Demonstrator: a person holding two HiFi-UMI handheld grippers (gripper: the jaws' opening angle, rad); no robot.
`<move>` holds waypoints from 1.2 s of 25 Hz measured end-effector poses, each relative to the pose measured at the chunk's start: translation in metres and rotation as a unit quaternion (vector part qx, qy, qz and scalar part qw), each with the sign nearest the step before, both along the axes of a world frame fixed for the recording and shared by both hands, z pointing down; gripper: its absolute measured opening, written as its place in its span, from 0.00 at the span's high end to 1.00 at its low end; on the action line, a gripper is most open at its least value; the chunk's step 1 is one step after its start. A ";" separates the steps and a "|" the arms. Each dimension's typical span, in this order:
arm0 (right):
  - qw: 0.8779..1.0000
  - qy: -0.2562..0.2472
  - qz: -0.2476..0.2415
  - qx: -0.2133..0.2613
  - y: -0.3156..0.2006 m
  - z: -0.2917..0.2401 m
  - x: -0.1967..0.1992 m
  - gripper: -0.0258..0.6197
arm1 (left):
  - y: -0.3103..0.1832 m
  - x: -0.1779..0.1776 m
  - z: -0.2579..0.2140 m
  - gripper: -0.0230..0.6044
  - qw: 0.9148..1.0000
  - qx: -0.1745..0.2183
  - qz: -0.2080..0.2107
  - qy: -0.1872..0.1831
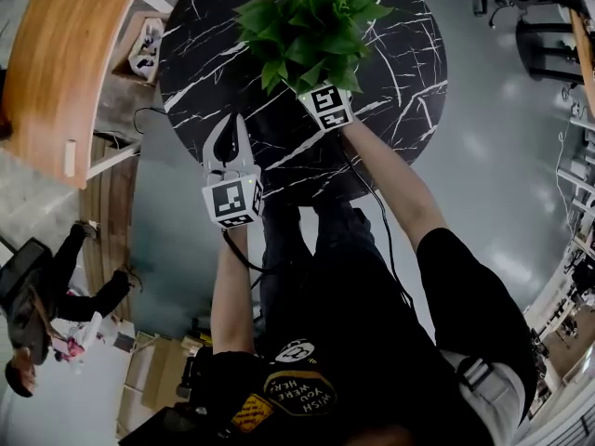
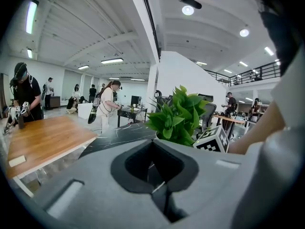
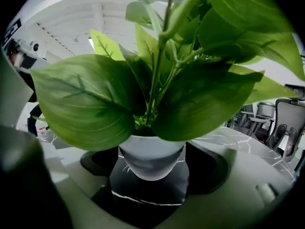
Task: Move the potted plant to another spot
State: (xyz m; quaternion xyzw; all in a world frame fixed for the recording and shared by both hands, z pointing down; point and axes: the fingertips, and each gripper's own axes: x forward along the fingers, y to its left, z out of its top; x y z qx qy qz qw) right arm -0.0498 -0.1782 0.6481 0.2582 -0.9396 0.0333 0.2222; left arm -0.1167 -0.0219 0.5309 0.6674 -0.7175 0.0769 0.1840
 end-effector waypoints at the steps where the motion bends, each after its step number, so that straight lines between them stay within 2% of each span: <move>1: 1.000 -0.002 0.000 -0.003 0.002 0.001 0.001 0.27 | 0.002 -0.001 0.000 0.96 1.000 0.000 0.000 0.001; 5: 1.000 -0.003 0.005 -0.031 0.017 -0.001 0.020 0.25 | 0.008 -0.001 -0.002 0.96 1.000 0.002 0.007 0.005; 8: 0.998 0.003 0.030 -0.055 0.039 -0.004 0.046 0.26 | 0.010 0.005 -0.010 0.96 1.000 0.006 0.019 0.006; 10: 0.996 0.001 0.053 -0.075 0.066 -0.015 0.067 0.31 | 0.014 0.016 -0.021 0.96 0.999 0.007 0.029 0.013; 11: 0.995 -0.002 0.064 -0.082 0.082 -0.027 0.077 0.36 | 0.016 0.022 -0.029 0.96 0.999 0.008 0.034 0.018; 12: 0.994 -0.010 0.074 -0.086 0.097 -0.045 0.085 0.51 | 0.018 0.030 -0.041 0.96 0.999 0.010 0.040 0.022; 14: 0.992 -0.036 0.092 -0.080 0.119 -0.093 0.096 0.72 | 0.020 0.045 -0.068 0.96 0.998 0.020 0.051 0.022; 15: 0.991 -0.050 0.101 -0.072 0.127 -0.118 0.099 0.86 | 0.020 0.052 -0.082 0.96 0.998 0.028 0.057 0.021; 17: 0.989 -0.073 0.112 -0.055 0.138 -0.162 0.103 0.95 | 0.021 0.066 -0.107 0.96 0.996 0.046 0.069 0.021; 22: 0.988 -0.103 0.113 -0.028 0.158 -0.230 0.108 0.96 | 0.030 0.091 -0.157 0.96 0.994 0.074 0.085 0.011; 27: 0.985 -0.131 0.110 -0.019 0.167 -0.279 0.114 0.96 | 0.041 0.103 -0.200 0.96 0.993 0.092 0.069 -0.029; 30: 0.984 -0.140 0.105 -0.010 0.172 -0.302 0.115 0.96 | 0.051 0.107 -0.217 0.96 0.993 0.096 0.060 -0.039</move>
